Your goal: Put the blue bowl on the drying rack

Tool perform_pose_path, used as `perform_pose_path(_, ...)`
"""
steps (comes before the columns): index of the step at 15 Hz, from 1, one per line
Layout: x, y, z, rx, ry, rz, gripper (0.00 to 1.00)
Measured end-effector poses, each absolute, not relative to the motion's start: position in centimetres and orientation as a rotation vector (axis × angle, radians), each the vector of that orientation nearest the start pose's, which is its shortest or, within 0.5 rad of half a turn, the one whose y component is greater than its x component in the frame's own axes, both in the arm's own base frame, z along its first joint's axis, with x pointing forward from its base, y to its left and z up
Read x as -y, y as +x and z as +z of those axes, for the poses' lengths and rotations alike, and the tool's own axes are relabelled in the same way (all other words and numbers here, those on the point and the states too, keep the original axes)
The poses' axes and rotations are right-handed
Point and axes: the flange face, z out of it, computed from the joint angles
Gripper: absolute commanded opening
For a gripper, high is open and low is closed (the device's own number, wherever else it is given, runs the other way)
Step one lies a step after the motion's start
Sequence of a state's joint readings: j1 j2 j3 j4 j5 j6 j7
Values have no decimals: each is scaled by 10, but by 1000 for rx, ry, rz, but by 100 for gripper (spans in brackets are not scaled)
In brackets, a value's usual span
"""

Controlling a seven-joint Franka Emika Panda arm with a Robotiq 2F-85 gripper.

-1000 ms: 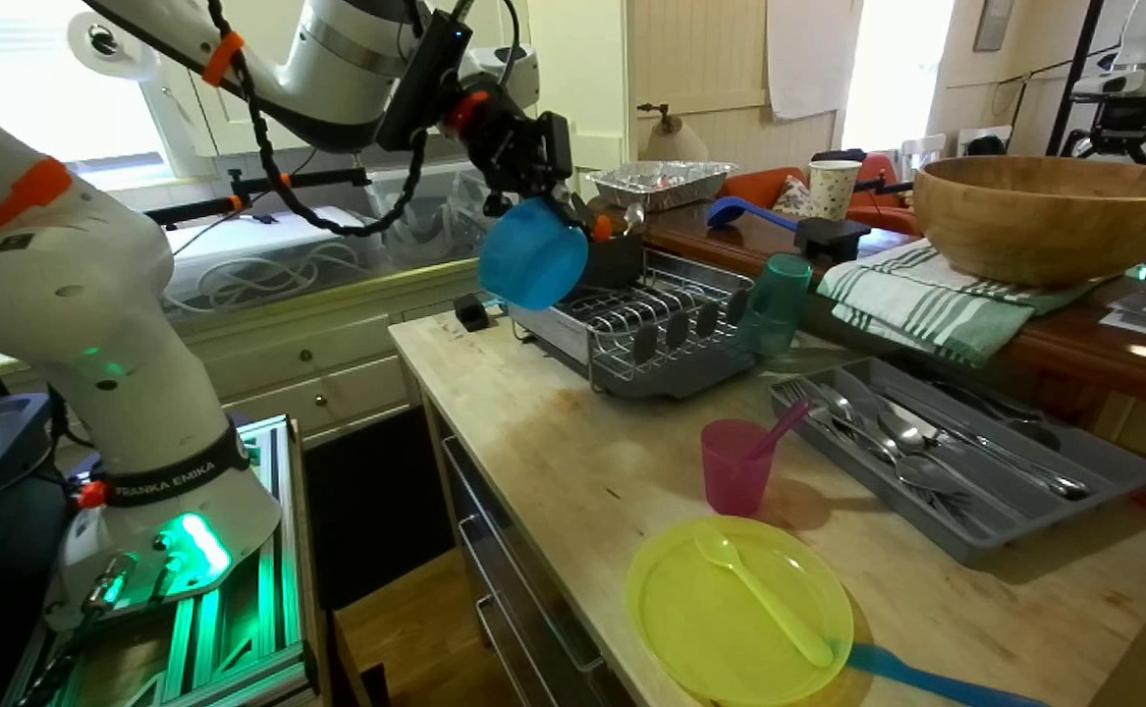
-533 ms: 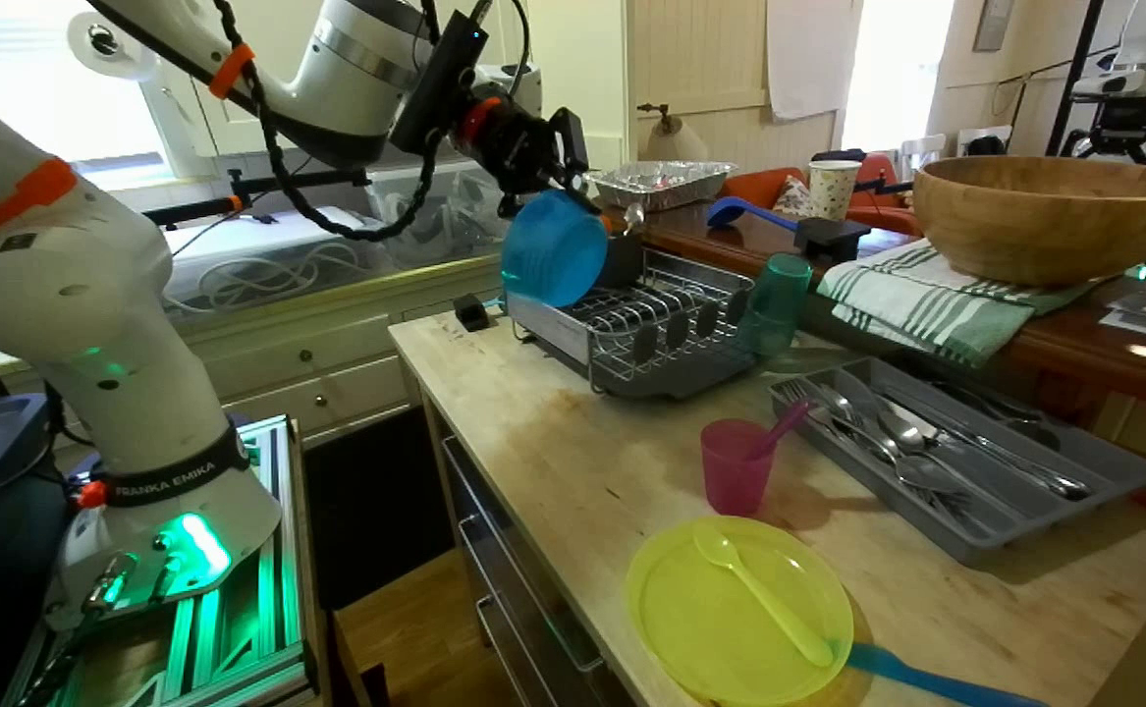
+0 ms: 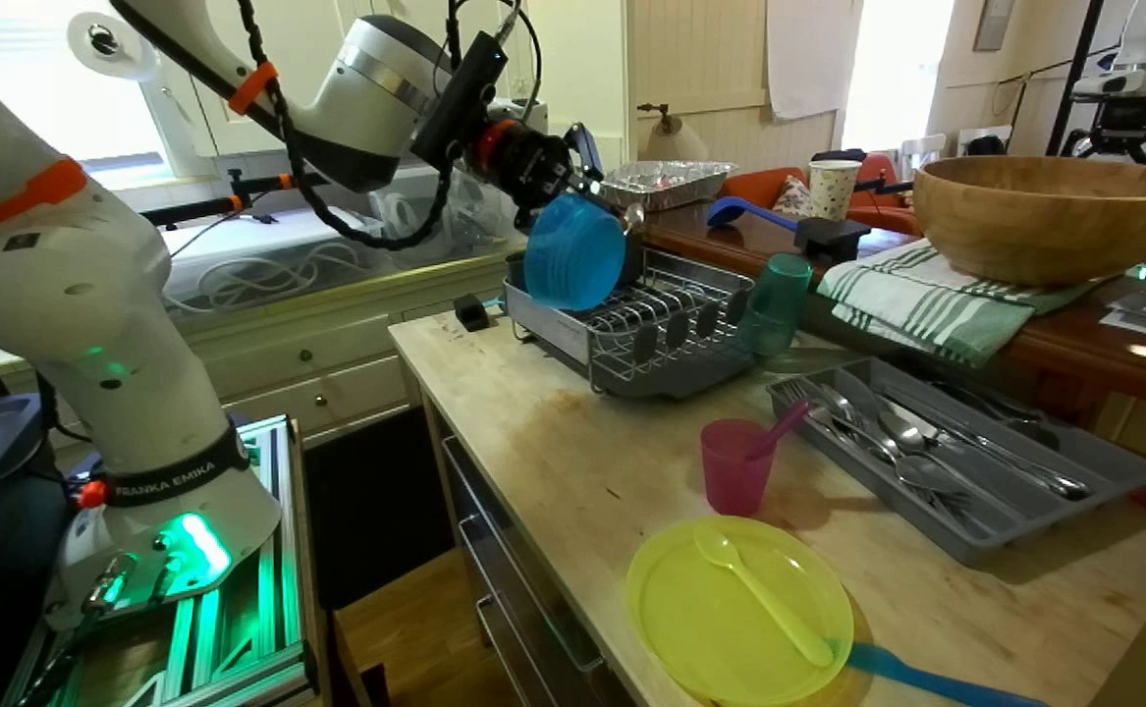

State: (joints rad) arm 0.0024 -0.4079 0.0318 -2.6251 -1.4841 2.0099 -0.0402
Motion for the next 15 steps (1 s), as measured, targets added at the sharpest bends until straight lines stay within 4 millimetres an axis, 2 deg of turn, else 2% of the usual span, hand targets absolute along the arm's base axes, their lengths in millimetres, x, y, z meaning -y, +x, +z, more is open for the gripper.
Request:
perform_pose_path(9, 47, 411, 386, -804, 1559, -261, 1)
perform_pose_path(15, 42, 419, 371, -701, 1561, -217, 1)
